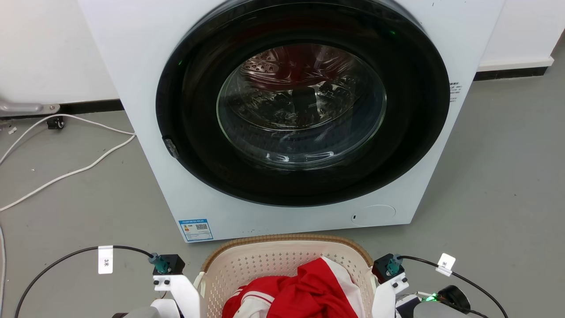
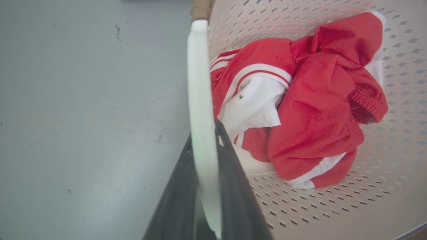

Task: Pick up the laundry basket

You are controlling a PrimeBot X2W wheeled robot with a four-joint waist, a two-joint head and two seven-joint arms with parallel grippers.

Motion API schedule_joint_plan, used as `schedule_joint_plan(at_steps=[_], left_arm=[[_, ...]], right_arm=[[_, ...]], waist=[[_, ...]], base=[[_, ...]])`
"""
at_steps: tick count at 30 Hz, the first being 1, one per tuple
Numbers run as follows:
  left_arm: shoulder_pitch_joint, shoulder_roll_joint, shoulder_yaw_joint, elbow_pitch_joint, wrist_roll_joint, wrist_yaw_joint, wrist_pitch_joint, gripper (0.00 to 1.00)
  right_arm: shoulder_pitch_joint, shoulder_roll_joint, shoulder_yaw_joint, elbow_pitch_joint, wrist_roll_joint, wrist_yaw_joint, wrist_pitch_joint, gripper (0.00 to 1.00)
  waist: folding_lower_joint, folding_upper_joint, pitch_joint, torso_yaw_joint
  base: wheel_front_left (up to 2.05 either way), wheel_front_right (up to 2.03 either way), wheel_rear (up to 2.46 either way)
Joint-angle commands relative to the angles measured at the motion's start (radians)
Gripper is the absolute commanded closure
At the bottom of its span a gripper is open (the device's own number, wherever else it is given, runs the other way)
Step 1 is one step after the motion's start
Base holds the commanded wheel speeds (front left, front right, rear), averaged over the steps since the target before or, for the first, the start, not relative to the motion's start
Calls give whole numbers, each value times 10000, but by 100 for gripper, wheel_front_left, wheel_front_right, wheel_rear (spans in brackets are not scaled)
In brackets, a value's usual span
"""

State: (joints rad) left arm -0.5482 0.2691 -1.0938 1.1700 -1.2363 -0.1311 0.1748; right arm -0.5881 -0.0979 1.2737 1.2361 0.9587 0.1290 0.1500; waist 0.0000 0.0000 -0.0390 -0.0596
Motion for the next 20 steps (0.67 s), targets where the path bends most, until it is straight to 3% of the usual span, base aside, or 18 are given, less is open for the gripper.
schedule_joint_plan(at_steps=[1, 20], left_arm=[[-162, 100, -43, 50, -38, 15, -69, 100], [-209, 83, -317, 107, -285, 15, -213, 100]], right_arm=[[-80, -25, 51, 28, -21, 32, -36, 100], [-27, -87, 78, -6, -18, 32, -55, 100]], waist=[[0, 0, -4, 7], [0, 0, -28, 30]], base=[[0, 0, 0], [0, 0, 0]])
